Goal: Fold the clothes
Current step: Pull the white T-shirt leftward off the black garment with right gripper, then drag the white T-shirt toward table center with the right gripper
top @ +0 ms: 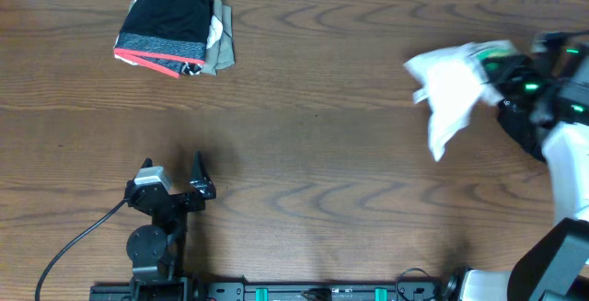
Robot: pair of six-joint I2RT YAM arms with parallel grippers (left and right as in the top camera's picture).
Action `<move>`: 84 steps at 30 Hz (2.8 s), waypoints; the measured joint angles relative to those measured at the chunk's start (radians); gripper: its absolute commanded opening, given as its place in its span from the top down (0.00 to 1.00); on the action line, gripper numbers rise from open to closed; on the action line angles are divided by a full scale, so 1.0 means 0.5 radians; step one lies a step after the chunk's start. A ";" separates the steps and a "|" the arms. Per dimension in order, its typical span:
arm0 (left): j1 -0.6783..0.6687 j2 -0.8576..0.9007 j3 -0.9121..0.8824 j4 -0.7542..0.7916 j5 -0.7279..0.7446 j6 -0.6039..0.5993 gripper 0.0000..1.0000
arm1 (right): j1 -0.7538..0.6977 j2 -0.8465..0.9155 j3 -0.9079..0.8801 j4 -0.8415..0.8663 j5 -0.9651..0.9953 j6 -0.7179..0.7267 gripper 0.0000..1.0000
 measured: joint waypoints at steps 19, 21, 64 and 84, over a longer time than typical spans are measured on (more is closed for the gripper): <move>-0.001 0.001 0.000 -0.001 0.000 -0.001 0.02 | 1.572 0.040 -0.002 -0.315 0.882 -0.317 0.30; 0.000 0.001 0.000 -0.001 0.000 0.000 0.02 | 1.629 0.046 -0.002 -0.339 0.986 -0.327 0.27; 0.000 0.001 0.001 -0.001 0.000 -0.001 0.02 | 1.092 0.501 0.001 -0.456 0.600 0.020 0.46; 0.000 0.001 0.001 -0.001 0.000 -0.001 0.02 | 1.195 0.188 0.019 -0.376 0.564 0.054 0.99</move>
